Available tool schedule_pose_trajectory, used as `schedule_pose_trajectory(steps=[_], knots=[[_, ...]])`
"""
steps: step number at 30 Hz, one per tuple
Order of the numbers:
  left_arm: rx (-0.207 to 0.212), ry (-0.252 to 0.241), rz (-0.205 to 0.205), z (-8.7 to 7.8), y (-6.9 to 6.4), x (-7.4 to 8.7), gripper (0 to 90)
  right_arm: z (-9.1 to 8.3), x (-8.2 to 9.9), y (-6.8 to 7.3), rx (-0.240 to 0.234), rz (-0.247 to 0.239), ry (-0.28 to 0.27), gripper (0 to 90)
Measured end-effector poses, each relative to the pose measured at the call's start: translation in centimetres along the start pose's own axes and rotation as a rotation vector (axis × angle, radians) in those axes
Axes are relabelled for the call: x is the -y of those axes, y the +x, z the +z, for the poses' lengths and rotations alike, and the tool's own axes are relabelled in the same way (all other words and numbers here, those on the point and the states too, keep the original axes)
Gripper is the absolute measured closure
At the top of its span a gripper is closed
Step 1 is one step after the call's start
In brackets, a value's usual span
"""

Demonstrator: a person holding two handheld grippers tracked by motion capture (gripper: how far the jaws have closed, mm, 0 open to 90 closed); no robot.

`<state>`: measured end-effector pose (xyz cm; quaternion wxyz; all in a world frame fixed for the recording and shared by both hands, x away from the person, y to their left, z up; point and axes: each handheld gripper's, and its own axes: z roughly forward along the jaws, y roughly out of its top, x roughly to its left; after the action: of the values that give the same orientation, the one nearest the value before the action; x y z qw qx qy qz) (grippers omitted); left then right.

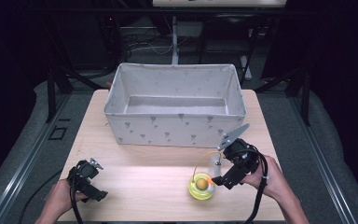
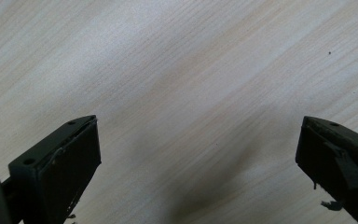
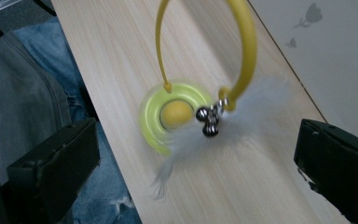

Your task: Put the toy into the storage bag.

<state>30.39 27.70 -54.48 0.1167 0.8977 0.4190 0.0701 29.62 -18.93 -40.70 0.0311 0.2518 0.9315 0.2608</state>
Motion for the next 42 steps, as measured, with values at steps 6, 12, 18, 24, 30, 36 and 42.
schedule_pose_trajectory(steps=[6,12,18,24,30,36,42], knots=[[0.004,0.001,0.001,0.0,0.0,-0.1,0.2,0.1,-1.0,0.2,-0.004,-0.012,-0.02,0.0],[0.004,0.002,0.002,0.1,0.0,-0.1,0.1,0.4,-1.9,0.2,-0.008,-0.032,-0.017,0.0],[0.007,0.008,0.005,0.1,0.0,-0.1,0.1,0.7,-2.8,0.3,-0.01,-0.04,-0.026,1.9],[0.008,0.007,0.007,0.1,0.0,-0.1,0.1,0.8,-3.5,0.5,-0.012,-0.065,-0.048,14.2],[0.009,0.009,0.008,0.1,0.0,-0.1,0.1,1.0,-4.0,0.7,-0.005,-0.077,-0.038,26.3],[0.008,0.013,0.01,0.2,0.0,-0.1,0.2,1.3,-4.4,0.9,-0.008,-0.085,-0.027,40.9],[0.009,0.018,0.013,0.2,0.0,-0.1,0.2,1.5,-4.8,1.0,-0.015,-0.099,-0.008,51.8]])
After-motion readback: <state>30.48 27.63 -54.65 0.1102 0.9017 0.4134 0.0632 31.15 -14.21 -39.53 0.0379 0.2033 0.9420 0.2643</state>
